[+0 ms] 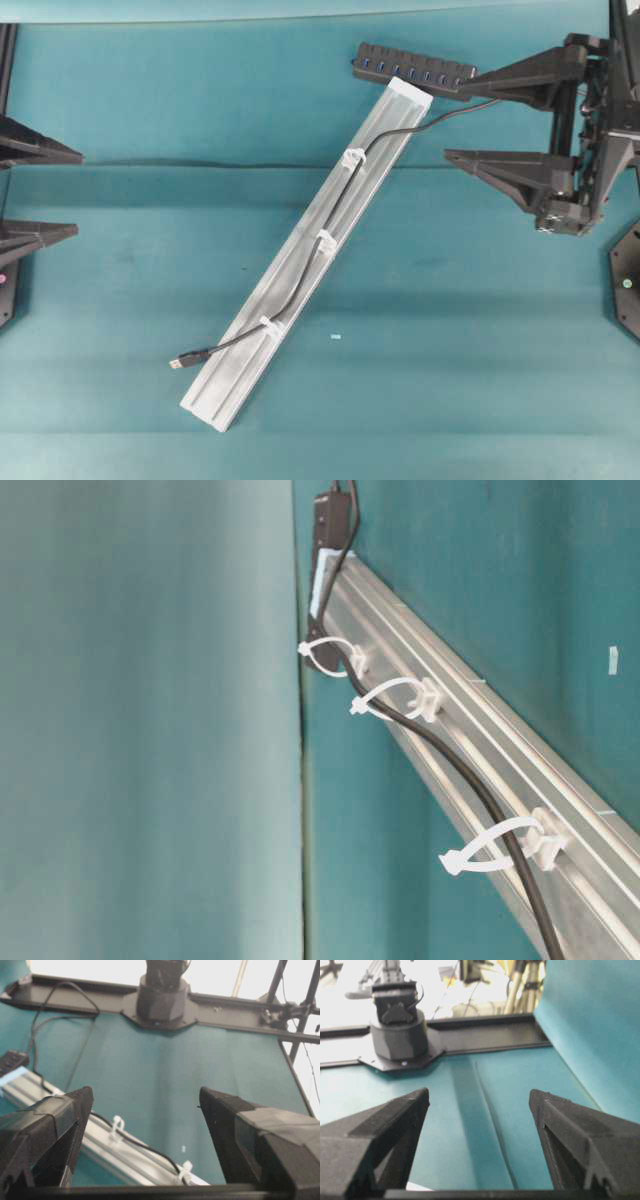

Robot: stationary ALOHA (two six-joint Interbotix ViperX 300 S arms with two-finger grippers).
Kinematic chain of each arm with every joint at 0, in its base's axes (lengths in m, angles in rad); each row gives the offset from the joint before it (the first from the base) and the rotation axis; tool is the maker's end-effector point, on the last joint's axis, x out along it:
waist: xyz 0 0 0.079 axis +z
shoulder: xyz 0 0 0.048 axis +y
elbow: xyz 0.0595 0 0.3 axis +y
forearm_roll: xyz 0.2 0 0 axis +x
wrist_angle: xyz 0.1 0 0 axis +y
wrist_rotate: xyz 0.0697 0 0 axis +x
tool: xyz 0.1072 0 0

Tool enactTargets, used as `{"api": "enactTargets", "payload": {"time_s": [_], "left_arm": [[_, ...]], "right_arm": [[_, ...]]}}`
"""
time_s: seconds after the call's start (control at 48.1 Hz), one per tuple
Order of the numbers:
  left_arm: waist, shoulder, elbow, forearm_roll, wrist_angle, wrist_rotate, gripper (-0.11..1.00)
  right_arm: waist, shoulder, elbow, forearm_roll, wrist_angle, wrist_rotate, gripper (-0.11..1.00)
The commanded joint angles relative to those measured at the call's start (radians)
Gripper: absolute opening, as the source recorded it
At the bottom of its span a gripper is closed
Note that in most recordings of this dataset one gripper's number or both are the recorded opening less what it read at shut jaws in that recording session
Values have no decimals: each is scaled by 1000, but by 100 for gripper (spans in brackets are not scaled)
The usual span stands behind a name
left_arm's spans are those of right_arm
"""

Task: Pass the USB cable through three rings with both arms.

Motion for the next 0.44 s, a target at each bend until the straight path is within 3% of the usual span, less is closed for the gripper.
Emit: {"api": "enactTargets", "payload": {"time_s": [0.0,0.229,0.415], "left_arm": [[3,5,-11,3,-18,-6,94],[3,-6,-17,3,-109,-12,94],[2,3,-5,3,-115,-9,94]], "right_arm": [[18,9,-6,2,17,12,87],[52,25,-6,0,87,12,87],[74,28,-6,2,77,9,87]]}}
